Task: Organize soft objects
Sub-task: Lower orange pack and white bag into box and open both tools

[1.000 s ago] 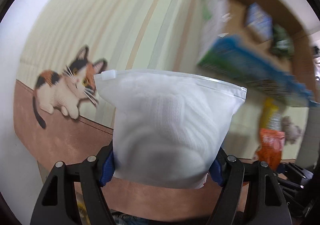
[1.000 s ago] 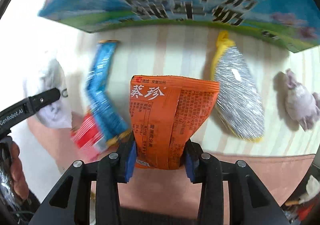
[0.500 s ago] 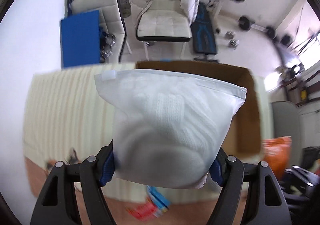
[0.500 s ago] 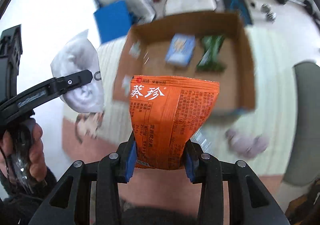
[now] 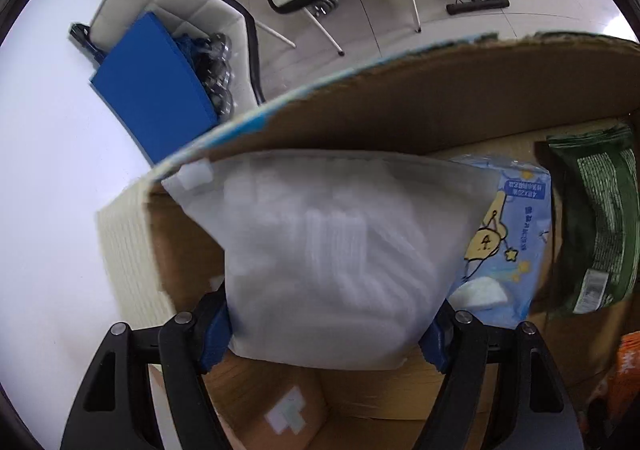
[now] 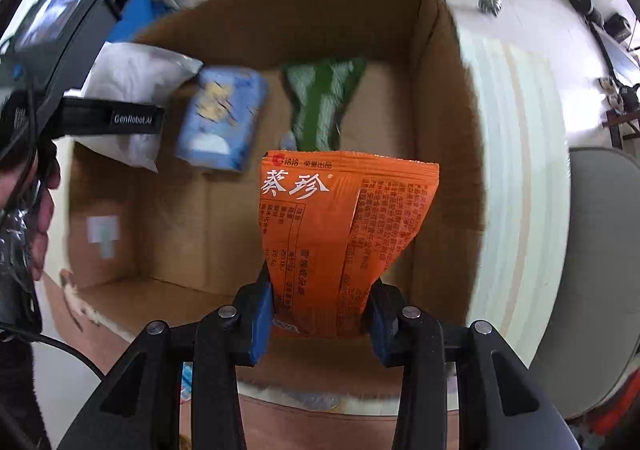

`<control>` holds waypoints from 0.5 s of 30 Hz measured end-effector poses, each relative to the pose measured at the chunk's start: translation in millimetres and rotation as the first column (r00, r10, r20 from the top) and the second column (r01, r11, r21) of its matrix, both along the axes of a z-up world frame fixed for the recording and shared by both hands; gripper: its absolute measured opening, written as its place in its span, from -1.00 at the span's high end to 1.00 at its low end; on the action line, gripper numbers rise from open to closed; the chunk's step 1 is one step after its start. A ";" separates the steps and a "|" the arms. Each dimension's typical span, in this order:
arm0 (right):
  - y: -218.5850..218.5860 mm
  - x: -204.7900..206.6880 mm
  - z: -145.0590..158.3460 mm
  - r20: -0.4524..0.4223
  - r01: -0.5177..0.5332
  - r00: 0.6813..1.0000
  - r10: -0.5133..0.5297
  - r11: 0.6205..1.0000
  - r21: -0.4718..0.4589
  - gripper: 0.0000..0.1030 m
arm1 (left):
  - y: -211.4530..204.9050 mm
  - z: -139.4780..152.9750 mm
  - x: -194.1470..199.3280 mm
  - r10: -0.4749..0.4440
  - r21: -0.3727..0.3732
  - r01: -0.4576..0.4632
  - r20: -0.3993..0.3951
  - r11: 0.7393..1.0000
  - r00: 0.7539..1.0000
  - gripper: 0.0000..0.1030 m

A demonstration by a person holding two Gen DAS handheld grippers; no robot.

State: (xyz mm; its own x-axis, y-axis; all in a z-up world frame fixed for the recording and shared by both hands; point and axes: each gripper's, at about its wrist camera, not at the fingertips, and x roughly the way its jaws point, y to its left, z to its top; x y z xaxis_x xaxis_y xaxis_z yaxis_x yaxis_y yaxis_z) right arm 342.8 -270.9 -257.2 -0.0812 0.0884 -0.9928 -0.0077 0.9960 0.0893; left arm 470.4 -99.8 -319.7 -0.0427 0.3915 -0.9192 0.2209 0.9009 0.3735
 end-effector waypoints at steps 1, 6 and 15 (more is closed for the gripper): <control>-1.0 -0.2 -5.6 -0.013 0.005 1.000 -0.006 1.000 -0.003 0.18 | 0.8 -4.7 -0.6 0.023 -0.026 -0.024 -0.022 0.999 0.999 -0.44; -5.3 0.6 -27.1 -0.072 0.012 0.997 -0.010 1.000 0.027 0.18 | 13.9 -21.1 -0.1 0.148 -0.159 -0.166 -0.120 0.973 0.982 -0.44; -2.8 3.4 -36.8 -0.112 -0.020 0.993 0.025 0.999 0.044 0.17 | 50.8 -18.7 8.6 0.267 -0.263 -0.299 -0.150 0.917 0.952 -0.48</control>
State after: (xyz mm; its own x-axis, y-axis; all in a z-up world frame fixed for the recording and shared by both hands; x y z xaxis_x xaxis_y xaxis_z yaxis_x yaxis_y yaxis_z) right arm 346.2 -273.7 -294.0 -0.1950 0.1269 -0.9725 -0.0177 0.9910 0.1329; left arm 479.1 -49.0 -338.5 -0.2192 0.0767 -0.9726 -0.0340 0.9957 0.0862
